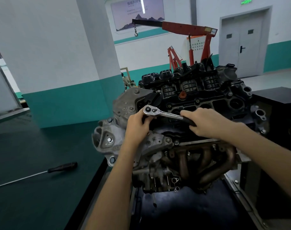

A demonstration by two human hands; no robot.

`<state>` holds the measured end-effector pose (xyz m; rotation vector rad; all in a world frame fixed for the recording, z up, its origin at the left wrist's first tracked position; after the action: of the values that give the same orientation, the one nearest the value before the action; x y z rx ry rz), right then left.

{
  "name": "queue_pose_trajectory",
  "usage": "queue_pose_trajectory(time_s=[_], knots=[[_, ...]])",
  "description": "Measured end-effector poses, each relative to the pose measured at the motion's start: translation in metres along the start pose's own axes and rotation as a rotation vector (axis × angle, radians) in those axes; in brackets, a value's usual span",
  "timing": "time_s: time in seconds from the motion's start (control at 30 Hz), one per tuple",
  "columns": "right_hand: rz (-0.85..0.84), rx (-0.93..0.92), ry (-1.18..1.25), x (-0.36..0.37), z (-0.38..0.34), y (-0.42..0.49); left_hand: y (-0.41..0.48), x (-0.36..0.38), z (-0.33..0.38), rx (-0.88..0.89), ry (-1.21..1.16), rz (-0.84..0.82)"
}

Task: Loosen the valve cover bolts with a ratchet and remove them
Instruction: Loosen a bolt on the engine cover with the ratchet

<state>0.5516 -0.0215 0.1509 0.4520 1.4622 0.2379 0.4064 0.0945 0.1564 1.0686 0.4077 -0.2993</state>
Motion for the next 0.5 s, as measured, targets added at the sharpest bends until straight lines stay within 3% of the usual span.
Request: queue_pose_trajectory(time_s=[0.1,0.3,0.4,0.5], knots=[[0.053,0.046,0.060,0.005,-0.008,-0.008,-0.001,-0.003,-0.003,-0.046,0.047,0.043],[0.085,0.334,0.827,0.073,-0.087,-0.045,0.000,0.001,-0.013,-0.101,0.076,0.029],[0.176,0.440,0.940,0.088,-0.120,-0.041,-0.002,0.004,-0.017,-0.122,0.027,0.011],[0.159,0.442,0.929,0.090,-0.120,-0.038,-0.001,0.002,-0.014,-0.099,-0.008,0.008]])
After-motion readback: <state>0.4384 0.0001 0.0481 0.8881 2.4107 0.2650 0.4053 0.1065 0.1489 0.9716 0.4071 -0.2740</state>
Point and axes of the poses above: each hand's wrist, its own y-axis towards the middle knuckle, its own x-axis out of the palm, z = x × y, the point moved 9 cm from there along y, towards the middle knuckle, and after that the axes turned 2 degrees about x, right-handed, at the moved point
